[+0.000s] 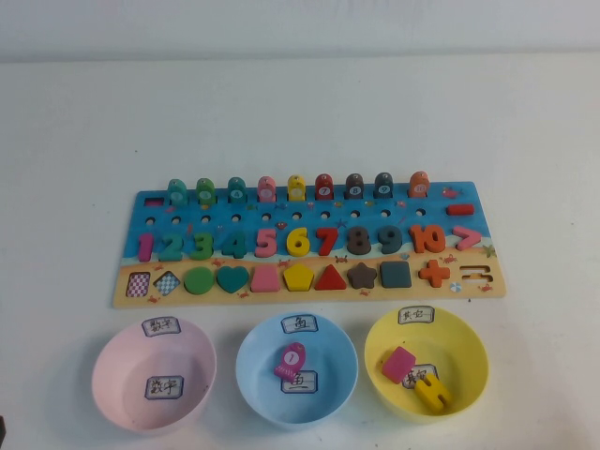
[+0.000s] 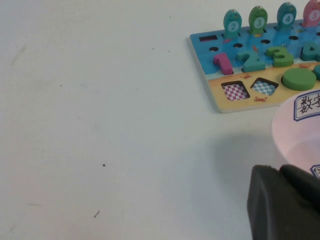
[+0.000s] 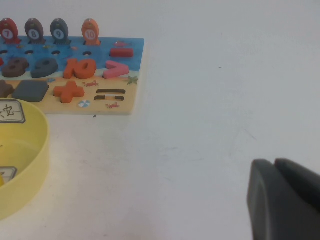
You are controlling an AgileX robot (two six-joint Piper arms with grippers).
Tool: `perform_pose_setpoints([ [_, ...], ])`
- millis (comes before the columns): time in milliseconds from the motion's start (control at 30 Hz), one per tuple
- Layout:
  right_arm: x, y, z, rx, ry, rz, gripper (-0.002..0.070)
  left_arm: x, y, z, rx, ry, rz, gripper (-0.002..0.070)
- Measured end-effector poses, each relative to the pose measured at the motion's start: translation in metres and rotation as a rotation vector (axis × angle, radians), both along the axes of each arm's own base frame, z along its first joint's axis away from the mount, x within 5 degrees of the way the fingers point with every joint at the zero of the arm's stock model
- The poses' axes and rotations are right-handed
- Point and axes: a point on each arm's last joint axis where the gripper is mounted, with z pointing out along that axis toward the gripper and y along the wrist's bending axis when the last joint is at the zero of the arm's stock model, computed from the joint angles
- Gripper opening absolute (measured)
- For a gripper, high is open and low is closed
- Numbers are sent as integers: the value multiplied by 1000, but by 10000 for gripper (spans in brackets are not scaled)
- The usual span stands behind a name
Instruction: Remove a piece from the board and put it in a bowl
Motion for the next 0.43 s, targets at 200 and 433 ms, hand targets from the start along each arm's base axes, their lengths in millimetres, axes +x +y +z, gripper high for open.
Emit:
perform_pose_setpoints([
  [200,0,0,0,0,0,0,-17,0,1,0,25,-3,2,-3],
  [433,0,0,0,0,0,0,-17,0,1,0,26,-3,2,-3],
])
